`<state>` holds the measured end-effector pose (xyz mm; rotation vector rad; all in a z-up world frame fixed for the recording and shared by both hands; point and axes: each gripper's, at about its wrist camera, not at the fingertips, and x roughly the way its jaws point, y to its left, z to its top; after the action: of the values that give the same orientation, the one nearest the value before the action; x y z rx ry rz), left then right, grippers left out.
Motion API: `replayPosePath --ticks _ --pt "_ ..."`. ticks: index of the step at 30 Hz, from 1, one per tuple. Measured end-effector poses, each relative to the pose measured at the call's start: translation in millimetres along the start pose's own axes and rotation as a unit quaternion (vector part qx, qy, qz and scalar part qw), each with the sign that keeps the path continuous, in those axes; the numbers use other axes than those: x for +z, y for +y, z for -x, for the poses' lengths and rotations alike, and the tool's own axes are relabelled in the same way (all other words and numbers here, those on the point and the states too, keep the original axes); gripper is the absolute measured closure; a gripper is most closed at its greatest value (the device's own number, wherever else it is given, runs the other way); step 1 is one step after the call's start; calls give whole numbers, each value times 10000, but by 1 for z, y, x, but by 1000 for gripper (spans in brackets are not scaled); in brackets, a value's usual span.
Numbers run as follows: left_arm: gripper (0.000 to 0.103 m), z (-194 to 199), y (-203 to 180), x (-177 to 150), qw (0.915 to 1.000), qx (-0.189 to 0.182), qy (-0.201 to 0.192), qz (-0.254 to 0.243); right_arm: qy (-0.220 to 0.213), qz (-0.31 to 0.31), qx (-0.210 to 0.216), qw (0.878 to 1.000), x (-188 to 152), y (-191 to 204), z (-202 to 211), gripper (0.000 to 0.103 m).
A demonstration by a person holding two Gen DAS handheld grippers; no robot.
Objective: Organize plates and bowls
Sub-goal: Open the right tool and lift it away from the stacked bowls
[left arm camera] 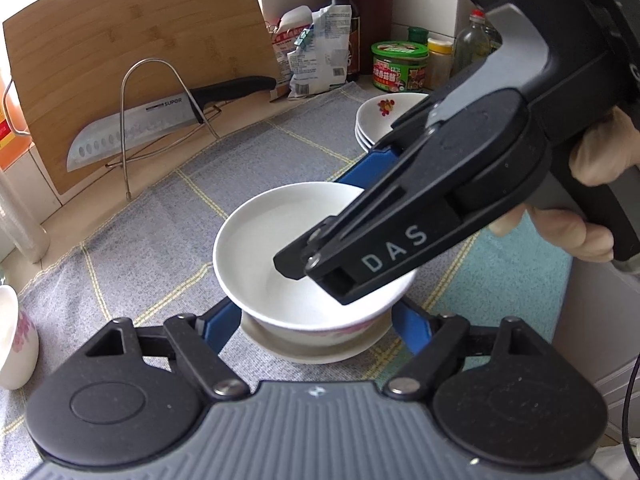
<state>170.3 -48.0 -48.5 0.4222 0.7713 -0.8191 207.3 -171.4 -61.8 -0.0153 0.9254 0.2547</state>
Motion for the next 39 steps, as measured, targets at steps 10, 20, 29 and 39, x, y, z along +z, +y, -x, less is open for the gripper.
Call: replayPosePath --ticks 10,20,29,39 --pt "15 -2 -1 -1 9999 -34 71 -76 48 -9 36 10000 -4 1 -5 31" --pt "11 17 4 -3 9996 -36 -175 -211 -155 12 -61 9999 0 -1 5 21" --pt "10 31 2 -3 9963 -530 -568 -378 -280 -84 -178 9994 2 -7 12 18" --pt "5 26 -2 -7 9960 -506 -567 -481 -285 -101 -212 9993 -1 -9 15 18"
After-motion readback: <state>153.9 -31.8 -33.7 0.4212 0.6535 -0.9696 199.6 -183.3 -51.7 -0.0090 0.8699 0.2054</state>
